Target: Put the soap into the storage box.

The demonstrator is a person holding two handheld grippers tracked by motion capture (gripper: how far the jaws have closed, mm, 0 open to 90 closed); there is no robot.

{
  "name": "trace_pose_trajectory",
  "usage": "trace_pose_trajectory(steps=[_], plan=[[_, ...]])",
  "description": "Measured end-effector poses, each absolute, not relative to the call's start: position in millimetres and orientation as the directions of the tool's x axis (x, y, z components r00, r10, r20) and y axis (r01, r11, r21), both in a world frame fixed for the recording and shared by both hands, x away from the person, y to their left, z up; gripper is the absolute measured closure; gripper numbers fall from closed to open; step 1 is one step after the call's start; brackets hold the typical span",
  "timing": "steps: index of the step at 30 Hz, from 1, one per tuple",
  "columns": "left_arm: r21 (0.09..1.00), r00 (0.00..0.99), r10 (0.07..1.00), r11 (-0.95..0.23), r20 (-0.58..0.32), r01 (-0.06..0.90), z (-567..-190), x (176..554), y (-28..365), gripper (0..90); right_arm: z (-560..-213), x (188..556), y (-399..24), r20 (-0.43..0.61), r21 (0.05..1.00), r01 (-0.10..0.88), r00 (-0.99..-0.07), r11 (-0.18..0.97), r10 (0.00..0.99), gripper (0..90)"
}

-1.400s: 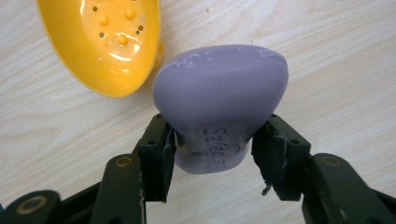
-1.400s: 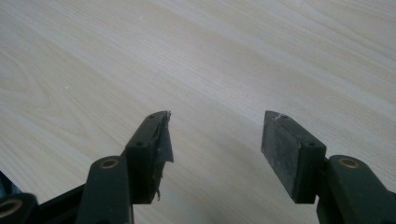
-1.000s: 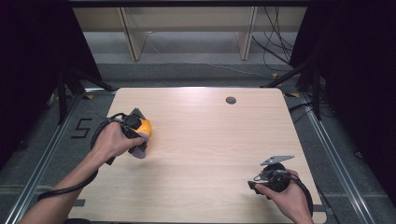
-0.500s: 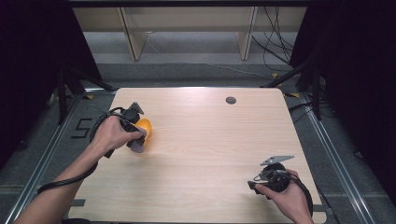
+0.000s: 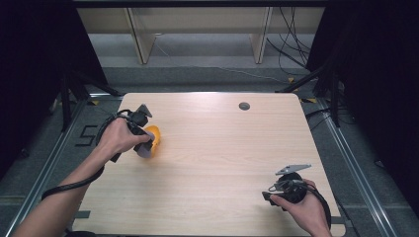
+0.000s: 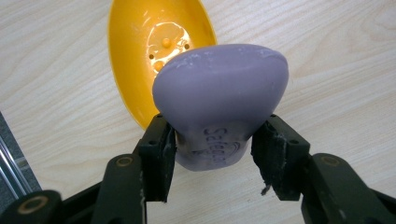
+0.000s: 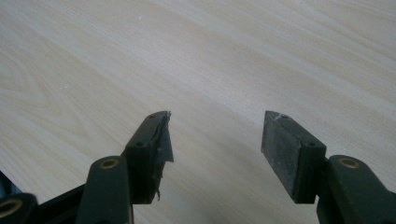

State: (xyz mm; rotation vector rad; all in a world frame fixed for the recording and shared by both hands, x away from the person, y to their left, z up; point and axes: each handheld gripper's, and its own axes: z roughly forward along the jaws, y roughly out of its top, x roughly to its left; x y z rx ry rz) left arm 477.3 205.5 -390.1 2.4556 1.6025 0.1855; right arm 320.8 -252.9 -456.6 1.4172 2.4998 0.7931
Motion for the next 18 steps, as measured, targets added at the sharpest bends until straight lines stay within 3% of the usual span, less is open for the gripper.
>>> trace_pose_trajectory(steps=[18], plan=[[0.226, 0.375, 0.927, -0.364, -0.005, 0.904, -378.1, 492.6, 206.3, 50.0, -456.9, 320.9, -252.2, 0.118, 0.52, 0.752, -0.534, 0.406, 0.837, 42.2]])
